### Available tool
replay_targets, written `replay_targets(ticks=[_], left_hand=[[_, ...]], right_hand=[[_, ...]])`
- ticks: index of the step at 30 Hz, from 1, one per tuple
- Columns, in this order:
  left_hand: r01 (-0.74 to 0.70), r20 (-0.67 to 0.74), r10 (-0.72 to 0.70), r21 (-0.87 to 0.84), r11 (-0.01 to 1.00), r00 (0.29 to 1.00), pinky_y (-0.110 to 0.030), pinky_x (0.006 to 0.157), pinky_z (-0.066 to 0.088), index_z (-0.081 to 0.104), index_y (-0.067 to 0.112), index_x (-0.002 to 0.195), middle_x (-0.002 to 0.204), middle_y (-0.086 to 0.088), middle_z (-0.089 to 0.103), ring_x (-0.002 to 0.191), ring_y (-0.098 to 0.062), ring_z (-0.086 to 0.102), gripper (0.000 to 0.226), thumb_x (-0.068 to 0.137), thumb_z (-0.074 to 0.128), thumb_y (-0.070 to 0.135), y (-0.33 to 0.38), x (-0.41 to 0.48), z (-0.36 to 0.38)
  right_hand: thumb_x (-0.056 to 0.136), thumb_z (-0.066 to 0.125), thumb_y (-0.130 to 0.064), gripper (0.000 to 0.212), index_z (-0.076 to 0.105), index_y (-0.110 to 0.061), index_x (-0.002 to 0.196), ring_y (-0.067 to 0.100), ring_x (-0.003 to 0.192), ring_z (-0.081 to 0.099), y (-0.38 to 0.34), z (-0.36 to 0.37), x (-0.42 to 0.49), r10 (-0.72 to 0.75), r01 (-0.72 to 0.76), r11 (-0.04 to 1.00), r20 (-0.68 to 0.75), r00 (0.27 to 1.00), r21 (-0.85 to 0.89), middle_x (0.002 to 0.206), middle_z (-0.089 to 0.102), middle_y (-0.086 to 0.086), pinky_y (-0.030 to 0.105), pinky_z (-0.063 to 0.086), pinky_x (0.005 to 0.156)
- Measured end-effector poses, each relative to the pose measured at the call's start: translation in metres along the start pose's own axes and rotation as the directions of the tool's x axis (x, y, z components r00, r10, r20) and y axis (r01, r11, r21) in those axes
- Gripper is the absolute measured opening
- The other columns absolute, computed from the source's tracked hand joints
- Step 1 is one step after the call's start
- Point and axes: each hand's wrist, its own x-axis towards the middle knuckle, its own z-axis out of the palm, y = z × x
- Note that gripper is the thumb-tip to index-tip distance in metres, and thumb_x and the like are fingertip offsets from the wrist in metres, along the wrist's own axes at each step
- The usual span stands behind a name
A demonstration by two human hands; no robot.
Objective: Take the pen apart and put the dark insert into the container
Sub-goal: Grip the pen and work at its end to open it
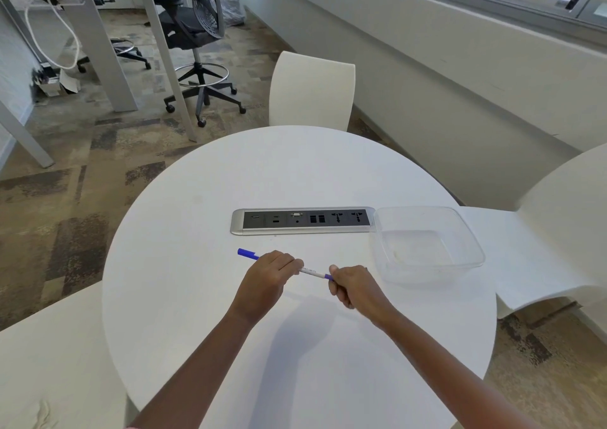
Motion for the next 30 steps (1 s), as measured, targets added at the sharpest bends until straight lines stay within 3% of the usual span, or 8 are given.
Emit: replay_targets(ticks=[2,4,9,14,19,22,25,30], left_hand=[[0.005,0.000,-0.005,0.006,1.000,1.000,-0.024,0.048,0.052,0.072,0.004,0.075,0.065,-0.006,0.069,0.055,-0.023,0.063,0.030,0.053,0.080,-0.016,-0.003,-0.001,-0.001],[0.004,-0.002,-0.004,0.014,1.000,1.000,-0.025,0.048,0.052,0.072,0.004,0.075,0.065,-0.006,0.069,0.055,-0.023,0.063,0.029,0.054,0.080,-0.016,-0.005,-0.002,-0.003],[0.009,0.005,-0.009,0.025,1.000,1.000,-0.023,0.048,0.050,0.072,0.005,0.074,0.065,-0.005,0.068,0.055,-0.023,0.062,0.030,0.054,0.079,-0.017,-0.007,-0.006,-0.004],[0.015,0.010,-0.015,0.026,1.000,1.000,-0.024,0.048,0.051,0.072,0.004,0.074,0.065,-0.005,0.069,0.054,-0.024,0.062,0.030,0.054,0.079,-0.018,-0.007,-0.007,-0.003],[0.019,0.023,-0.020,0.027,0.999,1.000,-0.023,0.048,0.050,0.072,0.005,0.073,0.064,-0.004,0.068,0.054,-0.023,0.062,0.031,0.054,0.079,-0.017,-0.008,-0.009,-0.001],[0.022,0.030,-0.023,0.027,0.999,0.999,-0.022,0.048,0.050,0.072,0.005,0.074,0.064,-0.004,0.068,0.054,-0.023,0.062,0.031,0.054,0.079,-0.017,-0.008,-0.009,0.000],[0.022,0.038,-0.023,0.022,1.000,0.999,-0.023,0.048,0.051,0.072,0.004,0.073,0.064,-0.005,0.068,0.054,-0.023,0.061,0.031,0.054,0.078,-0.019,-0.010,-0.009,0.001],[0.039,0.047,-0.041,0.031,0.999,0.998,-0.023,0.047,0.050,0.071,0.004,0.073,0.064,-0.004,0.068,0.053,-0.023,0.061,0.031,0.054,0.079,-0.018,-0.013,-0.010,0.001]], right_hand=[[0.096,0.039,-0.026,0.050,0.048,-0.012,0.048,0.008,0.034,0.034,-0.001,-0.003,0.001,0.146,-0.166,0.959,0.101,0.984,0.228,0.035,0.040,-0.006,0.015,0.029,0.040],[0.096,0.039,-0.029,0.051,0.051,-0.012,0.049,0.007,0.034,0.035,0.002,-0.006,0.002,0.170,-0.201,0.949,0.144,0.975,0.244,0.035,0.042,-0.008,0.015,0.030,0.041],[0.095,0.037,-0.039,0.047,0.067,-0.013,0.068,0.008,0.042,0.045,0.007,-0.006,0.004,0.102,-0.124,0.981,0.152,0.983,0.147,0.045,0.052,-0.005,0.015,0.038,0.046],[0.088,0.057,-0.020,0.002,0.057,-0.018,0.090,0.010,0.057,0.057,0.013,-0.005,0.003,-0.035,0.023,0.990,0.084,0.996,0.136,0.065,0.060,0.000,0.016,0.046,0.052],[0.081,0.062,-0.003,0.015,0.057,-0.016,0.078,0.010,0.055,0.054,0.020,-0.003,0.003,-0.161,0.161,0.987,-0.053,0.985,-0.007,0.063,0.057,0.000,0.020,0.046,0.057],[0.081,0.062,-0.003,0.014,0.059,-0.015,0.074,0.007,0.052,0.053,0.024,-0.002,0.005,-0.197,0.195,0.980,-0.098,0.975,-0.032,0.060,0.058,-0.003,0.013,0.046,0.054],[0.086,0.056,-0.006,0.019,0.058,-0.016,0.069,0.007,0.052,0.052,0.026,-0.002,0.007,-0.187,0.185,0.982,-0.092,0.978,-0.034,0.059,0.058,-0.003,0.007,0.044,0.049],[0.093,0.046,-0.015,0.034,0.060,-0.014,0.063,0.008,0.050,0.050,0.031,-0.008,0.012,-0.078,0.079,0.996,-0.042,0.996,0.036,0.058,0.057,0.000,0.011,0.042,0.047]])
